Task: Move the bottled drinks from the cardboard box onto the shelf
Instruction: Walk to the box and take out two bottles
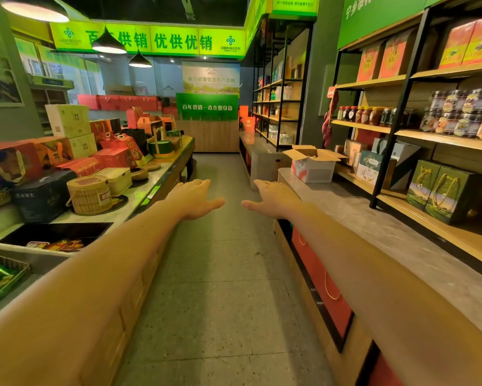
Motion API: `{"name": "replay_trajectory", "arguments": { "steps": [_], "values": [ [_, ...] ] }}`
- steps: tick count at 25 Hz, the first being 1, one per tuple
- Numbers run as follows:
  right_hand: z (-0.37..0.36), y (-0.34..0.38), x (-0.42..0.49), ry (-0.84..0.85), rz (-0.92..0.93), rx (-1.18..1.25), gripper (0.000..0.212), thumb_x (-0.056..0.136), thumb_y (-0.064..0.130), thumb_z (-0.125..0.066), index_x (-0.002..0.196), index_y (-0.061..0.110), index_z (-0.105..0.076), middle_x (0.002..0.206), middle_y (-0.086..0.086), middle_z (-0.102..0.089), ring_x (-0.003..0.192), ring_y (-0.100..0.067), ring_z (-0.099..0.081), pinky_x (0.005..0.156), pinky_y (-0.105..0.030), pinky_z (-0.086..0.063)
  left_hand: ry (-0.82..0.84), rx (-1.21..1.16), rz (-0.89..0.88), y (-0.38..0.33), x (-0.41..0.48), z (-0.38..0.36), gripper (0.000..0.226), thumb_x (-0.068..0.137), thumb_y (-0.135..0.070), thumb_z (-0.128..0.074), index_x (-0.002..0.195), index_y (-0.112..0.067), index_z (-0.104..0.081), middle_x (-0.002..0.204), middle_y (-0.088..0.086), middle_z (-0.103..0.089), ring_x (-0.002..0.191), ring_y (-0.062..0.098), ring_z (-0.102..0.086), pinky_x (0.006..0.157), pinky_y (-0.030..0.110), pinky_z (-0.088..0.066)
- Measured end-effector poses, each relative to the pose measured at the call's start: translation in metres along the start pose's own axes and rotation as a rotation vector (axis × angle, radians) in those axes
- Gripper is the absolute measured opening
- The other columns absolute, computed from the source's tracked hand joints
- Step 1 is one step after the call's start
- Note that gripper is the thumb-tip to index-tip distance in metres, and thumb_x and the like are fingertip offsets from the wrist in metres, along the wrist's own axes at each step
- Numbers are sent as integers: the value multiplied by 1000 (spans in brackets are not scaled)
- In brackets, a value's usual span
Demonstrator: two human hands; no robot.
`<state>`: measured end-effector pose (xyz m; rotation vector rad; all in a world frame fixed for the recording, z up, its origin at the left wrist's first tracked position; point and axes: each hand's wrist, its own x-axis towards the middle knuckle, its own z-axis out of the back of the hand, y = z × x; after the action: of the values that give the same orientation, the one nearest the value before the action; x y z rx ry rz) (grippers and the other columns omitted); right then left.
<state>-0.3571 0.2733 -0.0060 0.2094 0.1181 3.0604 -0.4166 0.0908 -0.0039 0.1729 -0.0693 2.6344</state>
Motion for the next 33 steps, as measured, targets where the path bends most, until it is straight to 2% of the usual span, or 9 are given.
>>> {"name": "replay_trajectory", "arguments": {
  "steps": [13,17,25,33],
  "values": [
    [-22,-121,299,-53,29,-69,81,89,62,-41,149,11,-20,154,-10,-30,141,-28,-30,116,-43,-21,-68,-53,46,8,307,-38,77,91,-59,-37,150,-14,-17,156,8,-23,141,26,-28,114,41,-24],
    [-37,-156,381,-13,31,-70,80,90,61,-41,149,11,-20,154,-9,-30,141,-28,-30,115,-42,-23,-28,-58,57,11,392,-57,77,92,-58,-37,150,-13,-15,156,9,-22,142,27,-26,115,41,-22],
    [-86,-199,553,16,13,-86,80,89,62,-41,149,13,-20,154,-9,-30,141,-28,-29,116,-42,-22,-6,-54,37,51,573,-110,78,91,-60,-37,150,-13,-15,156,9,-22,142,27,-26,115,40,-22],
    [-97,-213,754,-33,-39,-58,79,90,60,-43,148,12,-21,153,-10,-32,140,-28,-31,114,-42,-24,-30,-9,-51,121,778,-115,78,91,-59,-37,150,-13,-15,156,10,-22,141,28,-27,114,41,-23]
  ]
}}
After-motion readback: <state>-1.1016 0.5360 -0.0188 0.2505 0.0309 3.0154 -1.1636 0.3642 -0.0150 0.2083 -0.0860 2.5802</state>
